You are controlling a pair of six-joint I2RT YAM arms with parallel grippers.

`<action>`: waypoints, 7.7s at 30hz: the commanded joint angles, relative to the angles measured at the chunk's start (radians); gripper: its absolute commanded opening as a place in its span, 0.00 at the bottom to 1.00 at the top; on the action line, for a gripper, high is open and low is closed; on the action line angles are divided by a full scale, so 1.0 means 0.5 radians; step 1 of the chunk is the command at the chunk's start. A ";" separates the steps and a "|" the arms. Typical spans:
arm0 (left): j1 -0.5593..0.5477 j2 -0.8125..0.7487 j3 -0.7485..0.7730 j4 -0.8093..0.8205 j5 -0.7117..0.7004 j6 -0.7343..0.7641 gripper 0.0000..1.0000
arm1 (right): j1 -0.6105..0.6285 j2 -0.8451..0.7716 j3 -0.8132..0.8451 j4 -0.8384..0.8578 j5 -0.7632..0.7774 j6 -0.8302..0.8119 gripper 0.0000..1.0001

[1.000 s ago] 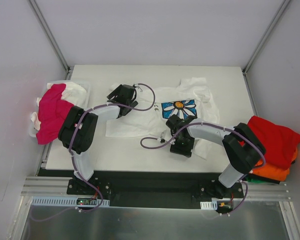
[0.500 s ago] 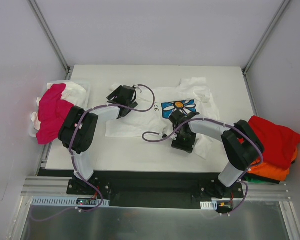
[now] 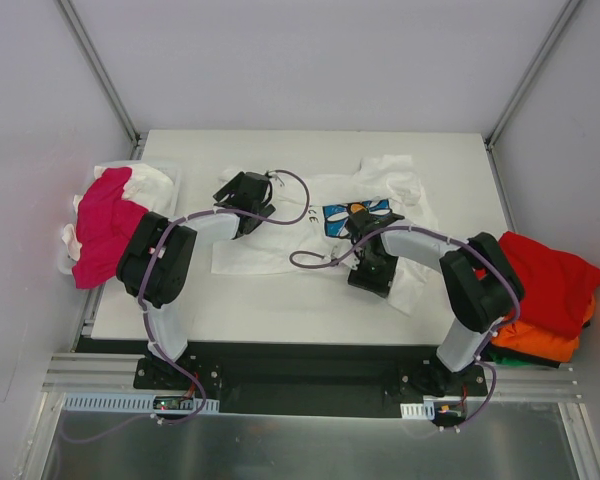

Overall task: Fold and stack the t-shirts
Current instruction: Flatten out the tshirt

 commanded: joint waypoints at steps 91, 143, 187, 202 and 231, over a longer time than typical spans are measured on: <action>0.014 -0.110 -0.045 0.042 -0.056 0.015 0.88 | -0.024 -0.486 -0.009 -0.368 -0.003 -0.009 0.73; 0.051 0.055 0.090 -0.099 0.097 -0.089 0.91 | -0.711 0.198 0.289 0.163 0.099 -0.264 0.96; 0.302 0.749 1.065 -0.102 -0.124 0.386 0.91 | -0.668 0.410 0.565 0.203 0.332 -0.334 0.96; 0.205 0.359 0.897 -0.120 -0.163 0.380 0.92 | -0.307 -0.037 0.409 0.081 0.417 -0.107 0.96; -0.182 -0.402 -0.269 -0.185 -0.096 -0.037 0.92 | 0.120 -0.860 -0.426 -0.150 0.457 0.301 0.96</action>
